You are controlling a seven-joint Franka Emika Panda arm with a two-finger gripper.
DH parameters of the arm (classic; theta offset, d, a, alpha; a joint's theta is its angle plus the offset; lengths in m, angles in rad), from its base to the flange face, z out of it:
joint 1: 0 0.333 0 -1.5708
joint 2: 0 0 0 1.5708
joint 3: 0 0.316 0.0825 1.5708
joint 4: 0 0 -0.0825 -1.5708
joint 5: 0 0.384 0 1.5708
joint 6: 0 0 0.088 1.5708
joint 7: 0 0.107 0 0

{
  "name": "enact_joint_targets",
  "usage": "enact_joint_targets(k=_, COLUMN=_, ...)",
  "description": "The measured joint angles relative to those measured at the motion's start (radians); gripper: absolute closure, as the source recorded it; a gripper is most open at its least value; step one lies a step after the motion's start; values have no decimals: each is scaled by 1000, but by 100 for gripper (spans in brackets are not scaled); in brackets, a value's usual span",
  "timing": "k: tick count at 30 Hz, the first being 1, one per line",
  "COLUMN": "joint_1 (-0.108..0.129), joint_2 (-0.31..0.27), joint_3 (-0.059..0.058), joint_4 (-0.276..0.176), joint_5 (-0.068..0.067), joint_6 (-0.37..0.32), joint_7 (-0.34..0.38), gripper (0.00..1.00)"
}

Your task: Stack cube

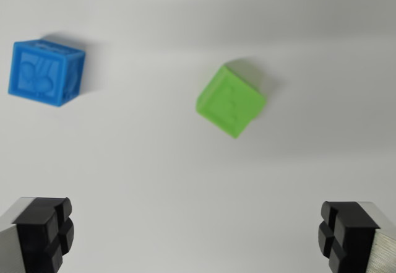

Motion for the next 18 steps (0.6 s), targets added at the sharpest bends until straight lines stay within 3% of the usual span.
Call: enact_joint_targets(k=18, joint_1=0, joint_2=57, joint_3=-13, joint_4=-77, joint_5=0, joint_6=136, joint_7=156, gripper=0)
